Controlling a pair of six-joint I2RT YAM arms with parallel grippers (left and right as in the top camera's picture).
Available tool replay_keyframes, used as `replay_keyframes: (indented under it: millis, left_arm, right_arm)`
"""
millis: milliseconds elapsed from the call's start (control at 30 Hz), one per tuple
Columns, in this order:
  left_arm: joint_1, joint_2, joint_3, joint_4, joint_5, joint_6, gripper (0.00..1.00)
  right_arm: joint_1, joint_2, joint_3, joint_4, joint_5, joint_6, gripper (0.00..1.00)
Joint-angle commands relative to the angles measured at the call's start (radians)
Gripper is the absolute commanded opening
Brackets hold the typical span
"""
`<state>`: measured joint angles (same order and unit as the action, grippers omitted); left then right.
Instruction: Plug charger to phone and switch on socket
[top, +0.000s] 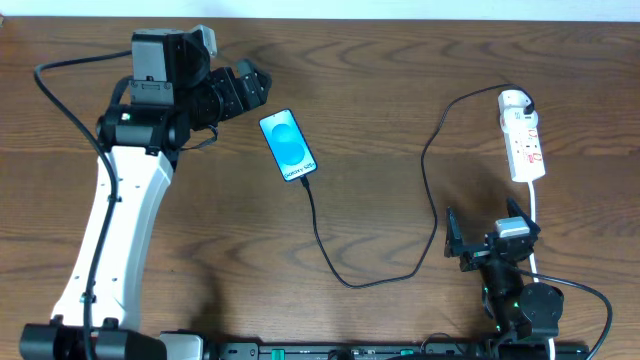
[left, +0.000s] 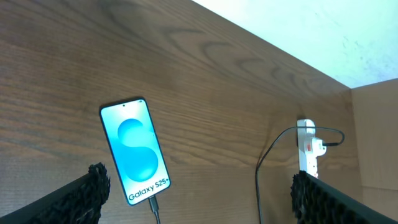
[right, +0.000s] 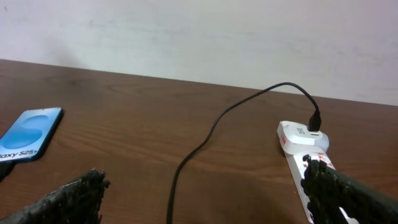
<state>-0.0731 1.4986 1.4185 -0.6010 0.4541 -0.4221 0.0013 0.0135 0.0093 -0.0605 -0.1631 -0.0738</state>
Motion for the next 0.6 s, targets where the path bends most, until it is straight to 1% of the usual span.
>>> replay_keyframes:
  millis: [0, 67, 167, 233, 333, 400, 567]
  left_arm:
    - [0.003, -0.097, -0.003, -0.001, -0.094, 0.000, 0.95]
    - [0.003, -0.146, -0.015, -0.002, -0.138, 0.031, 0.95]
    - [0.003, -0.246, -0.074, 0.004, -0.161, 0.208, 0.95]
    - [0.003, -0.301, -0.120, 0.012, -0.161, 0.299, 0.95]
    - [0.003, -0.386, -0.208, 0.059, -0.161, 0.404, 0.95]
    - [0.004, -0.457, -0.289, 0.109, -0.166, 0.449, 0.95]
    - [0.004, -0.619, -0.496, 0.241, -0.240, 0.456, 0.95]
  right_arm:
    - [-0.007, -0.008, -0.004, -0.003, 0.007, -0.010, 0.99]
    - [-0.007, -0.008, -0.004, -0.003, 0.007, -0.010, 0.99]
    - [-0.007, -0.008, -0.004, -0.003, 0.007, -0.010, 0.99]
    - [-0.007, -0.008, -0.004, -0.003, 0.007, -0.010, 0.99]
    - [-0.007, -0.008, -0.004, -0.003, 0.007, -0.010, 0.99]
    - [-0.007, -0.008, -0.004, -0.003, 0.007, -0.010, 0.99]
    - [-0.007, -0.008, -0.004, -0.003, 0.007, -0.010, 0.99]
